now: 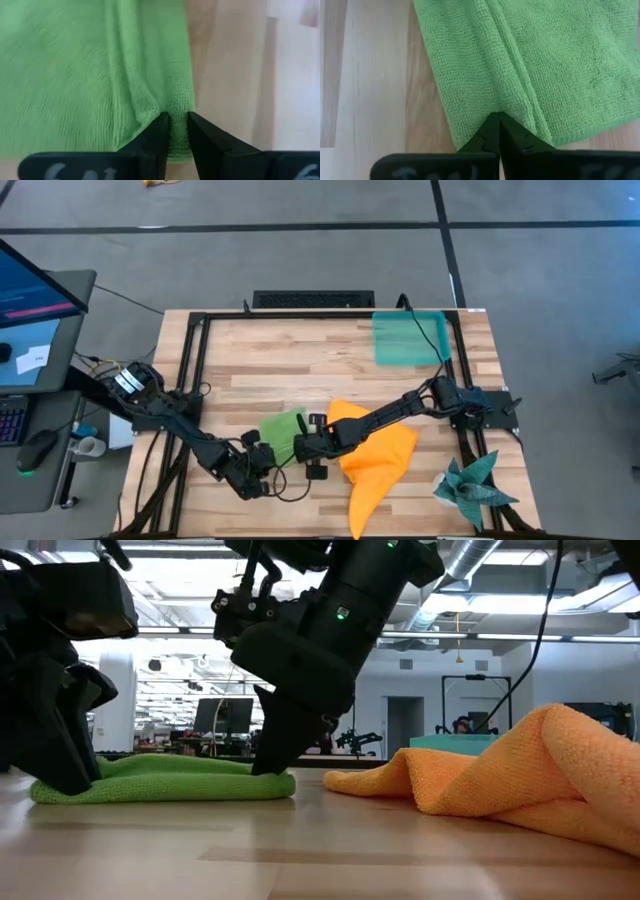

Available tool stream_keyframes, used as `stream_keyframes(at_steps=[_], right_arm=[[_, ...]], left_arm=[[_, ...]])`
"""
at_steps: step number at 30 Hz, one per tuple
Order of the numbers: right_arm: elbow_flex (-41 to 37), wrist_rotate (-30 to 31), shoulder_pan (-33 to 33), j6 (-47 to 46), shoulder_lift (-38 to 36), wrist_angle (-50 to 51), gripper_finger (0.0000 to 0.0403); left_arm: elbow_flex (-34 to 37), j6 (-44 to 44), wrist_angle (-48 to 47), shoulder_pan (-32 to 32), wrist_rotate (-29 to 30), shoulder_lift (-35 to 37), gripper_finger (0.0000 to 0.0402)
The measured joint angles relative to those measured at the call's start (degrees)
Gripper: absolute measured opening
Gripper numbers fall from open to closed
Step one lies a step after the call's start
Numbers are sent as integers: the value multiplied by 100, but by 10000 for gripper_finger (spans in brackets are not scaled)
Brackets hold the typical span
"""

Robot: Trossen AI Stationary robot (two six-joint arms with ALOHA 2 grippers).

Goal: Roll microfiber towels into tight, uniform cylinder then place into a basket
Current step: Roll the green microfiber towel

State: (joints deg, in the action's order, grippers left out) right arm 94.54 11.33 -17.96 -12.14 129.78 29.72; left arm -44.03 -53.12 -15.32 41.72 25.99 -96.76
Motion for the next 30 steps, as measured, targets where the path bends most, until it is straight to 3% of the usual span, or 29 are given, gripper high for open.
stream_keyframes(at_steps=[5, 10, 18, 25, 30], right_arm=[[-7, -60, 7, 2, 0, -6, 23], [-12, -67, 11, -39, 0, -55, 14], [-17, -75, 20, -134, 0, -89, 18], [-17, -81, 9, -136, 0, -88, 15], [-13, -98, 11, -142, 2, -50, 17]], left_arm=[[6, 258, -59, 86, 89, 419, 67], [-1, 681, 80, 235, 708, 714, 67], [23, 1753, 965, 240, 1035, 443, 67], [30, 1485, 618, -96, 982, 2, 67], [2, 880, 452, -313, 445, -245, 67]])
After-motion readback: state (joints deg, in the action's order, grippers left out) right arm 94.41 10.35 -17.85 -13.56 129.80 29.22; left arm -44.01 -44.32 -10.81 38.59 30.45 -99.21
